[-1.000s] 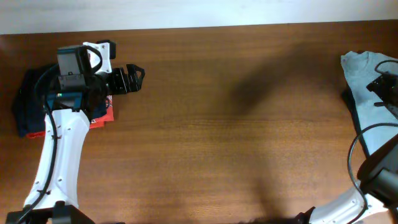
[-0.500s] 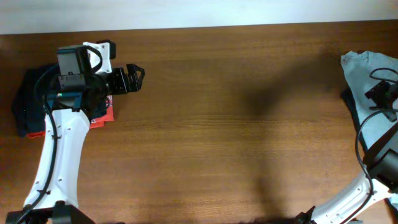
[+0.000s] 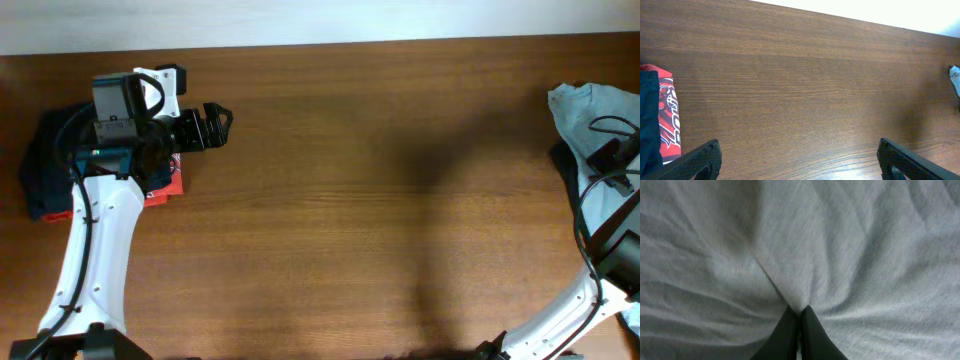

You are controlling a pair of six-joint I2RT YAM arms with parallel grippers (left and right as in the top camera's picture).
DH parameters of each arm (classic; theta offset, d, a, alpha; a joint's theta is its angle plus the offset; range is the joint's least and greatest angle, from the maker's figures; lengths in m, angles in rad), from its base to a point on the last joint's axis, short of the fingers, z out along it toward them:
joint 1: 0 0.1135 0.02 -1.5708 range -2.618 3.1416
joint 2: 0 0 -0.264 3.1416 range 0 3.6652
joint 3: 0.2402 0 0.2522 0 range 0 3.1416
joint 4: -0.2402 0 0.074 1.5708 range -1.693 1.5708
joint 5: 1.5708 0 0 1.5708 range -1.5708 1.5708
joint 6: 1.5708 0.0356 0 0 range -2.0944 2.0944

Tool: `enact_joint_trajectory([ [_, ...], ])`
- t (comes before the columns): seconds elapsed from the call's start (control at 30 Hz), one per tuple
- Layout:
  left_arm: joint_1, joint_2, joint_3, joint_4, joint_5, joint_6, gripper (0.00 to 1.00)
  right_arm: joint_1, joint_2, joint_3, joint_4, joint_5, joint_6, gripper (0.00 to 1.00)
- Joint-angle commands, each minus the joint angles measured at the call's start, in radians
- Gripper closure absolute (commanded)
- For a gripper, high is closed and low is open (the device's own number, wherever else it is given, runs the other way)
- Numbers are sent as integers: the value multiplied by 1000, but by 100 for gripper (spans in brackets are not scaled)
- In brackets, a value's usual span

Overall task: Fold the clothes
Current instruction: 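Drag the light blue t-shirt with the right gripper to table center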

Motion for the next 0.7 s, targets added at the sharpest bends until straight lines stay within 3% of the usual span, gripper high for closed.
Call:
enact_joint_trajectory([
  [0.0, -2, 5, 27, 0, -7, -2, 1, -3, 3, 40, -9, -8, 3, 96],
  [0.33, -2, 5, 27, 0, -7, -2, 1, 2, -75, 268, -253, -19, 2, 96],
  [0.67, -2, 5, 27, 0, -7, -2, 1, 105, -79, 691, -685, -114, -85, 96],
])
